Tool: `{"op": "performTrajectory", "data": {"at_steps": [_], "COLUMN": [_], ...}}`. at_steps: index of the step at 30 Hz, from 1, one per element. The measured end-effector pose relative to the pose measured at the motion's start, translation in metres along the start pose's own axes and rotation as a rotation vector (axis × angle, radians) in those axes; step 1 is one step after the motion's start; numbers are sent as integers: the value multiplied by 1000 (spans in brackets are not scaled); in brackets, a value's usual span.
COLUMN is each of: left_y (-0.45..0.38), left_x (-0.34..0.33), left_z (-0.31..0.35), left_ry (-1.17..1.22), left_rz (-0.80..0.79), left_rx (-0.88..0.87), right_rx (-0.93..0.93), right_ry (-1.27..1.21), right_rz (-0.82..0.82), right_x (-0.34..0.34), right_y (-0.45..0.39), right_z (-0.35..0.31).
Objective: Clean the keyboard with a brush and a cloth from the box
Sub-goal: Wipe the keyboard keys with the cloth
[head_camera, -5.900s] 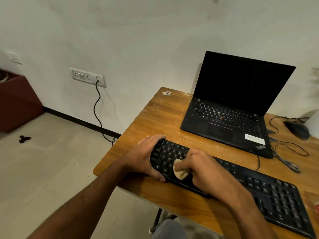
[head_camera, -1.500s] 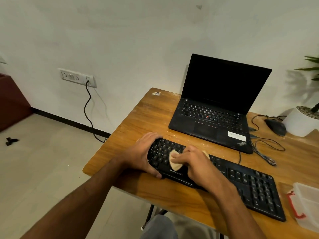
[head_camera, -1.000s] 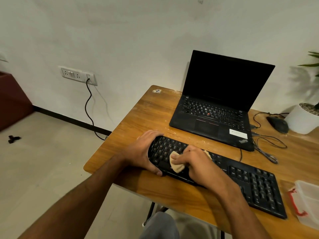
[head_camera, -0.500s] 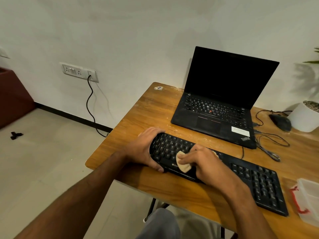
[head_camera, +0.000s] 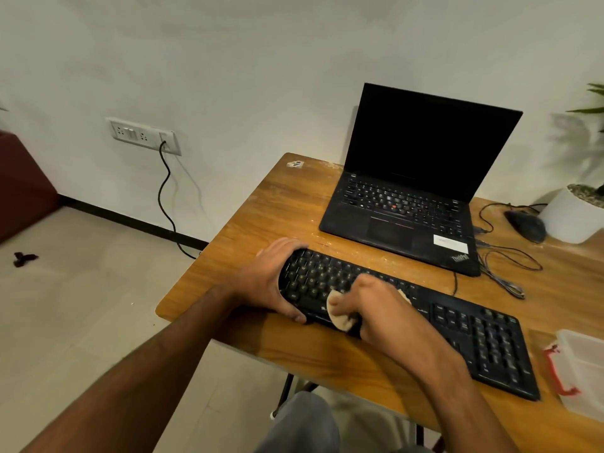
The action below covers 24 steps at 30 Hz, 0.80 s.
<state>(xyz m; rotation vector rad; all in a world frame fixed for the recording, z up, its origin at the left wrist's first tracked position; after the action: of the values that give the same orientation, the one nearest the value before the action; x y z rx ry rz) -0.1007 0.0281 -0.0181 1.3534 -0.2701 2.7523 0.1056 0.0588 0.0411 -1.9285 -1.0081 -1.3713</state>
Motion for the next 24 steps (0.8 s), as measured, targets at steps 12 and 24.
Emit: {"op": "performTrajectory", "data": {"at_steps": [12, 24], "left_y": [1, 0], "left_x": [-1, -1], "left_z": [-2, -4], "left_ry": [20, 23], "left_rz": [-2, -10], "left_rx": [11, 39], "right_rx": [49, -17], "right_ry": [-27, -63], "right_rz": [-120, 8], "right_x": [-4, -9], "right_y": [6, -1], "right_z": [6, 20]}}
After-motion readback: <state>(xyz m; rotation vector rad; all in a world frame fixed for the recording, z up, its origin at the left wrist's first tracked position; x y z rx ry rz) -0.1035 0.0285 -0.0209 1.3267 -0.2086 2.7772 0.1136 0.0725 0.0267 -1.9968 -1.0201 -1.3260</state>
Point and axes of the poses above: each hand's wrist, its own y-axis away from the middle knuckle, its own x-axis out of the back of the hand, z = x × y, the point moved 6 cm from there along -y, towards the middle knuckle, and after that the axes turned 7 degrees about -x, right-handed, at the moved point
